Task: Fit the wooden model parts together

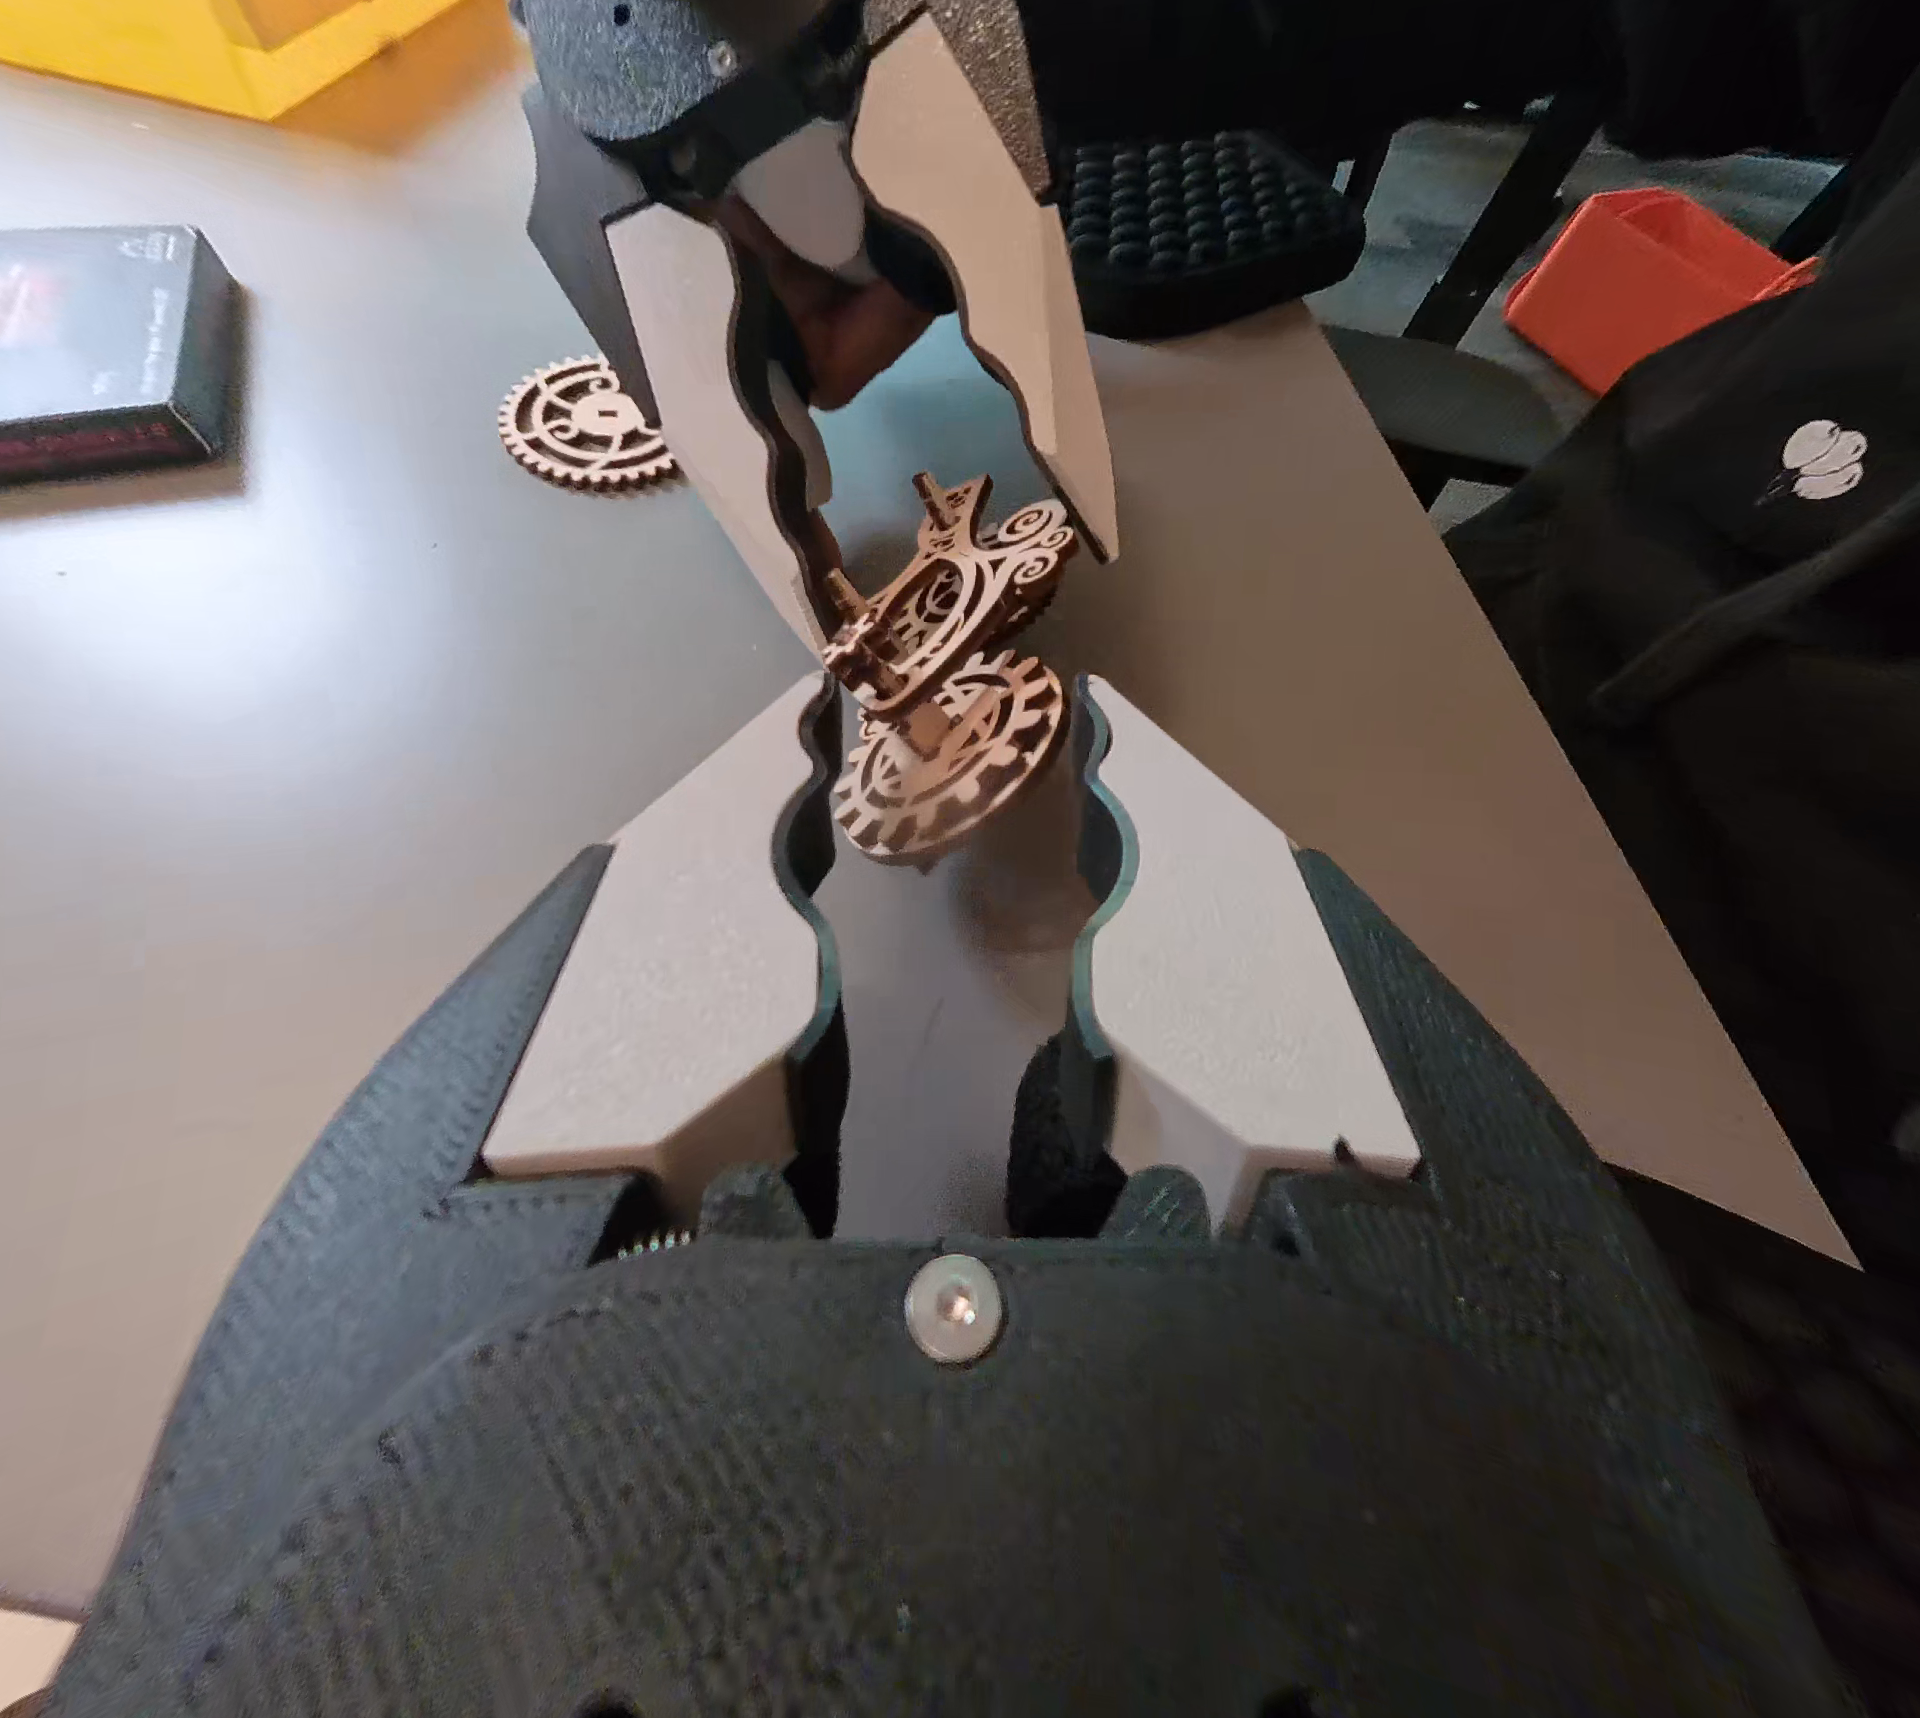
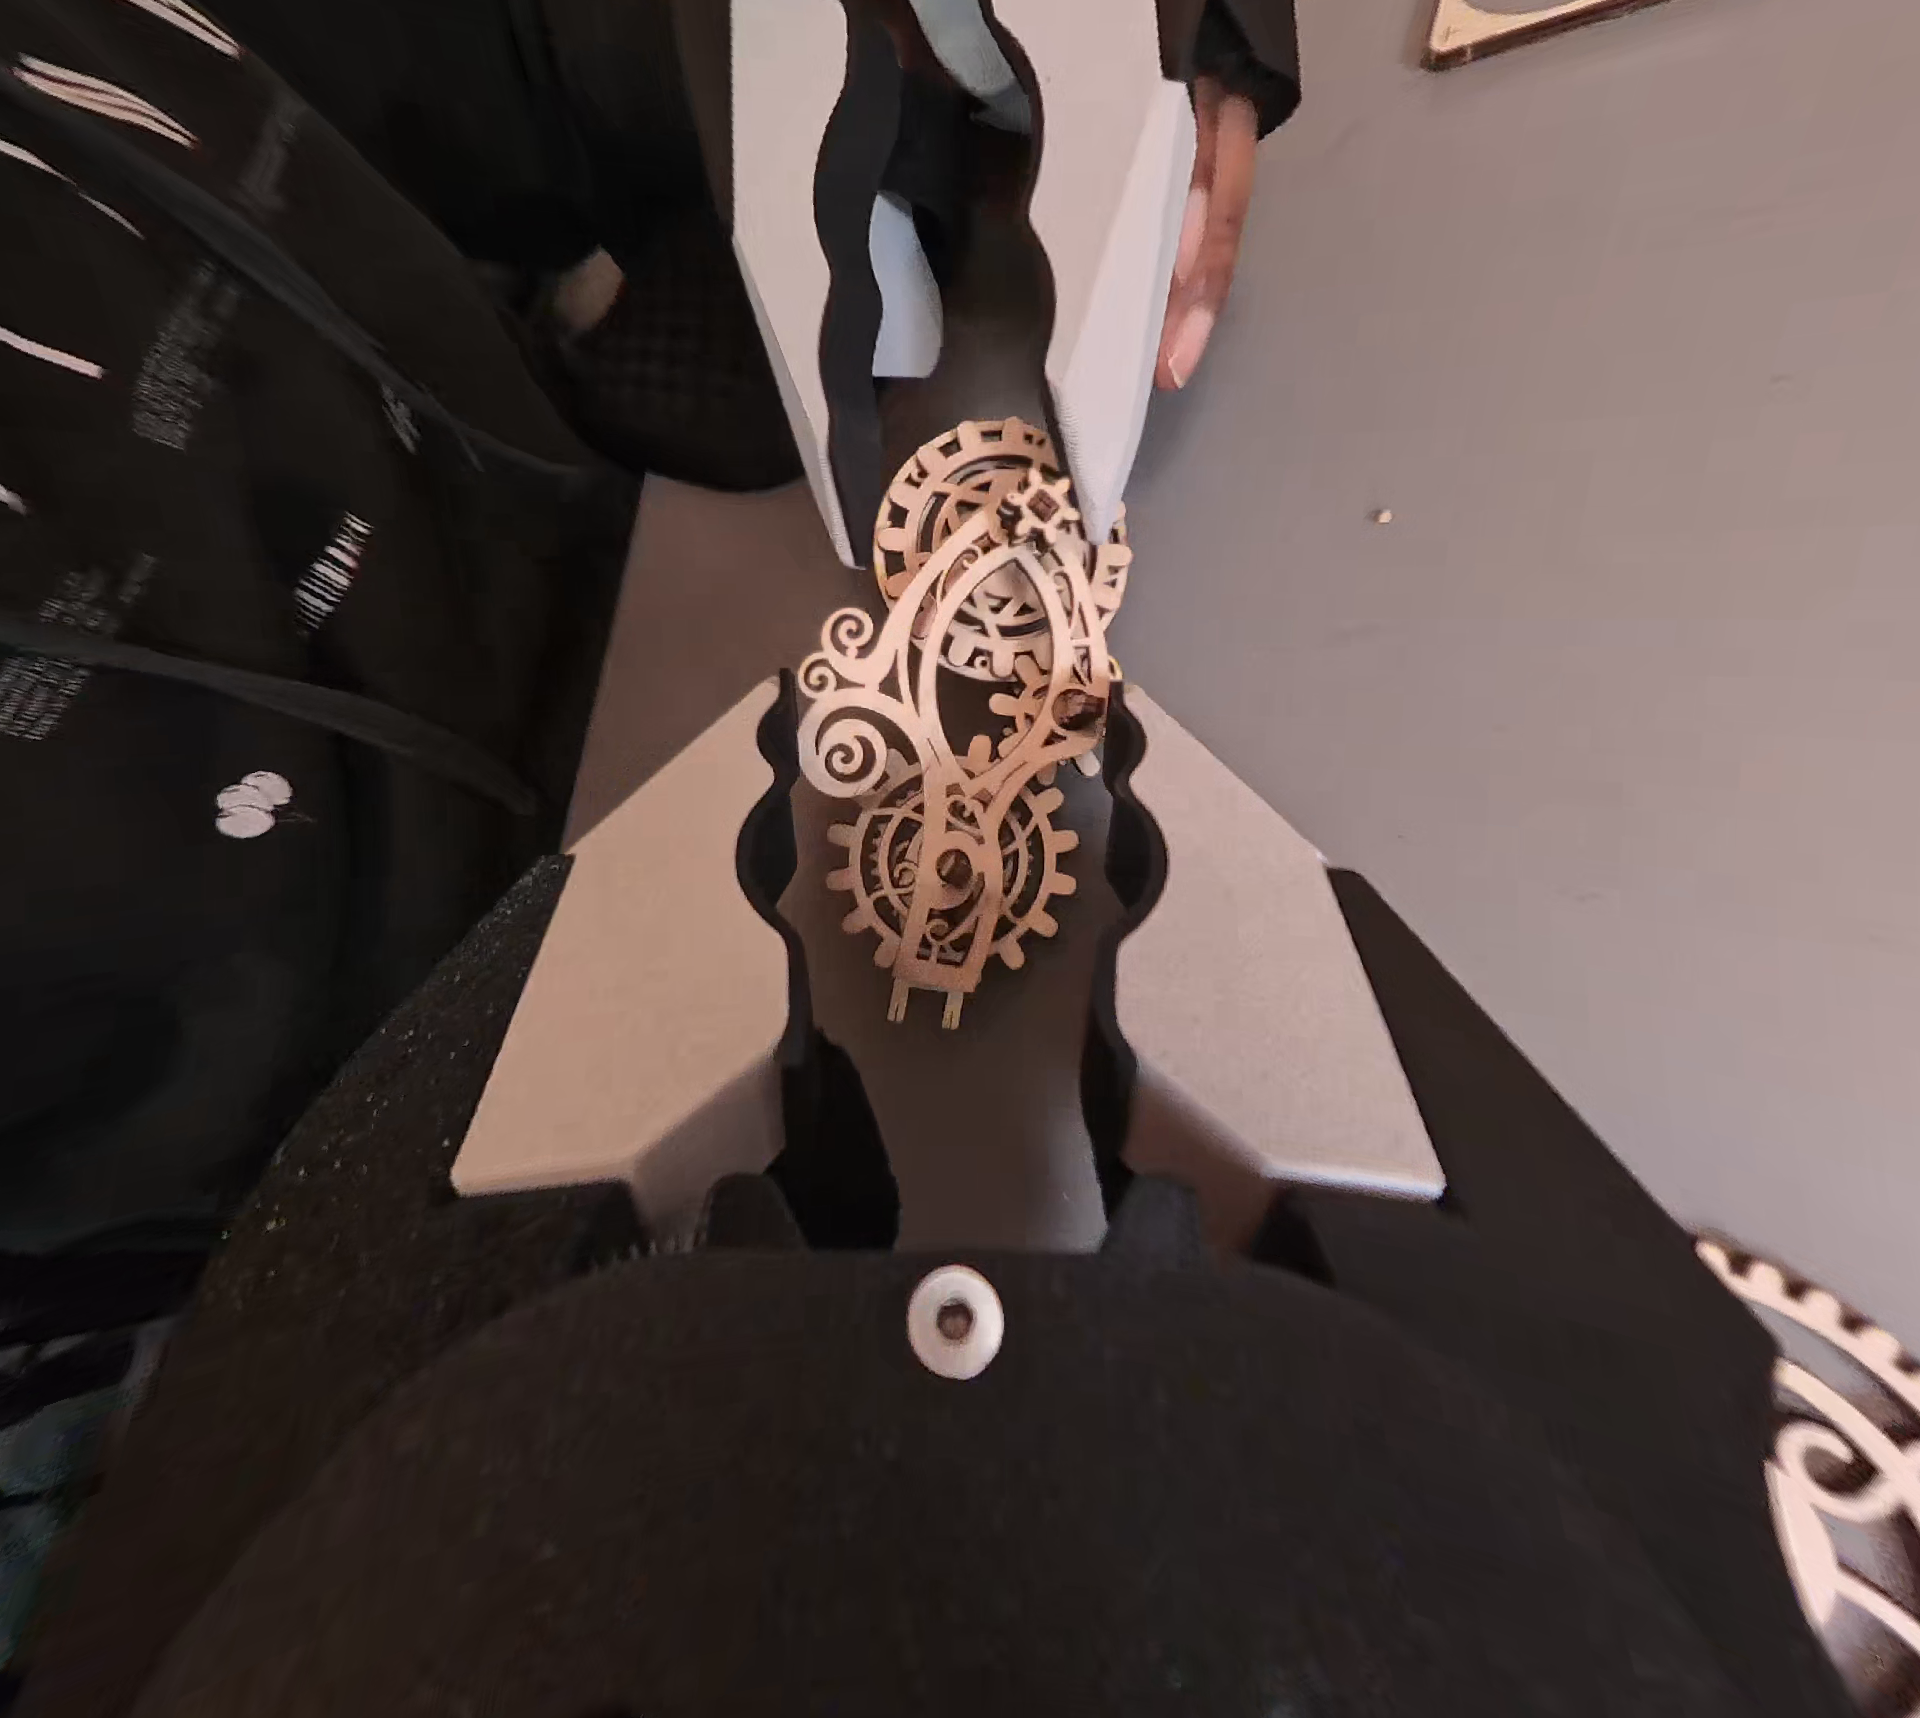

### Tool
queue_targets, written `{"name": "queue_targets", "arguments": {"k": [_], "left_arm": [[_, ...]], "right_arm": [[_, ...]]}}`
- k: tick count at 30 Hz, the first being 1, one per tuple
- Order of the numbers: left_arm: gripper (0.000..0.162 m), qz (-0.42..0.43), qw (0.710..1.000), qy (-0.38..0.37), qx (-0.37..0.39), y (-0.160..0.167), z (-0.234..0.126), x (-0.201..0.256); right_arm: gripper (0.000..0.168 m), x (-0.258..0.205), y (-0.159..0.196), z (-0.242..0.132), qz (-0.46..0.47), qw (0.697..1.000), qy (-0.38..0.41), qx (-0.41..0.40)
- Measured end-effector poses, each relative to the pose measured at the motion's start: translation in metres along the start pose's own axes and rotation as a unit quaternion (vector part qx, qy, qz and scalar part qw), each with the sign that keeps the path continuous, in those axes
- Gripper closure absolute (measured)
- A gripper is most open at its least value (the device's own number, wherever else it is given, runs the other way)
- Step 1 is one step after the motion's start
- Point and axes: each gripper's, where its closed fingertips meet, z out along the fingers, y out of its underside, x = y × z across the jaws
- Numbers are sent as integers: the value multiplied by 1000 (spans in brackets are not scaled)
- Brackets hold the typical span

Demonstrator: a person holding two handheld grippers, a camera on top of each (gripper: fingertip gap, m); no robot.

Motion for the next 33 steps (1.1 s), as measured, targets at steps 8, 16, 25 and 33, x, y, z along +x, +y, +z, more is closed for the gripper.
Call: {"name": "queue_targets", "arguments": {"k": [8, 16, 25, 33], "left_arm": [[133, -34, 999, -15, -15, 8, 4, -10], [108, 22, 998, -2, -51, 21, -4, -5], [110, 72, 988, -43, -133, 44, 11, -10], [117, 6, 992, -43, -115, 36, 11, -13]], "right_arm": [[98, 25, 3, -7, -99, 974, 181, -96], [104, -7, 0, 2, -269, 892, 330, -154], [134, 19, 11, 16, -303, 835, 421, -181], [138, 22, 10, 6, -284, 865, 380, -165]]}}
